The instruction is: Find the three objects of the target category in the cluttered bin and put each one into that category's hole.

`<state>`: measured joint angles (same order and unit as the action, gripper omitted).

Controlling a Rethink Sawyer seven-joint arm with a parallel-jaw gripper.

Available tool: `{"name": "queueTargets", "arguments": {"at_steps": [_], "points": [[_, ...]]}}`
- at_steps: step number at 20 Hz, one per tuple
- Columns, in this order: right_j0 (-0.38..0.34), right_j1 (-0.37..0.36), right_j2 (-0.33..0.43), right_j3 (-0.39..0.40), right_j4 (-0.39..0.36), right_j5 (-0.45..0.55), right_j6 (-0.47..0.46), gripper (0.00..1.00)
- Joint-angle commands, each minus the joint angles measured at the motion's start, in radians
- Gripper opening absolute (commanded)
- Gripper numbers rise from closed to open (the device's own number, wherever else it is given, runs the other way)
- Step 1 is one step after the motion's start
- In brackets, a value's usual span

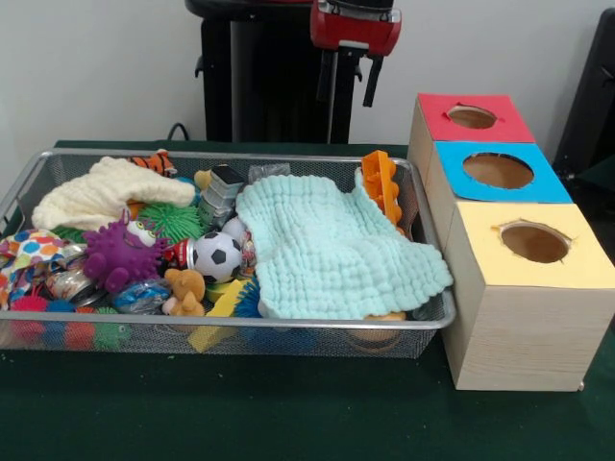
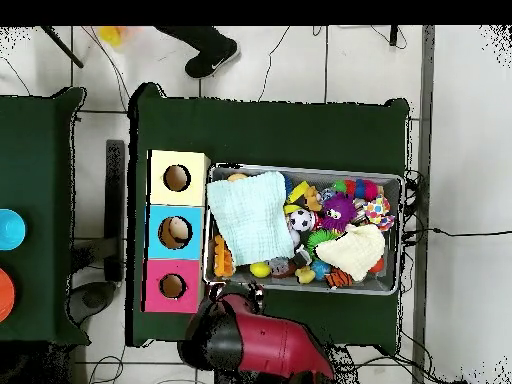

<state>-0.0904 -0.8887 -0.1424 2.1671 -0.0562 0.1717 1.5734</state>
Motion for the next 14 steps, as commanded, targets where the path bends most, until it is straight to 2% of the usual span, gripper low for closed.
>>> {"name": "queueTargets", "arguments": {"at_steps": [1,11,14], "points": [[-0.031,0.043,0.021,-0.13,-0.063,-0.058,0.084,1.0],[-0.06,0.139,0.033,-0.182,-0.097,-0.192,0.115,1.0],[-0.071,0.142,0.042,-0.189,-0.101,-0.208,0.115,1.0]]}}
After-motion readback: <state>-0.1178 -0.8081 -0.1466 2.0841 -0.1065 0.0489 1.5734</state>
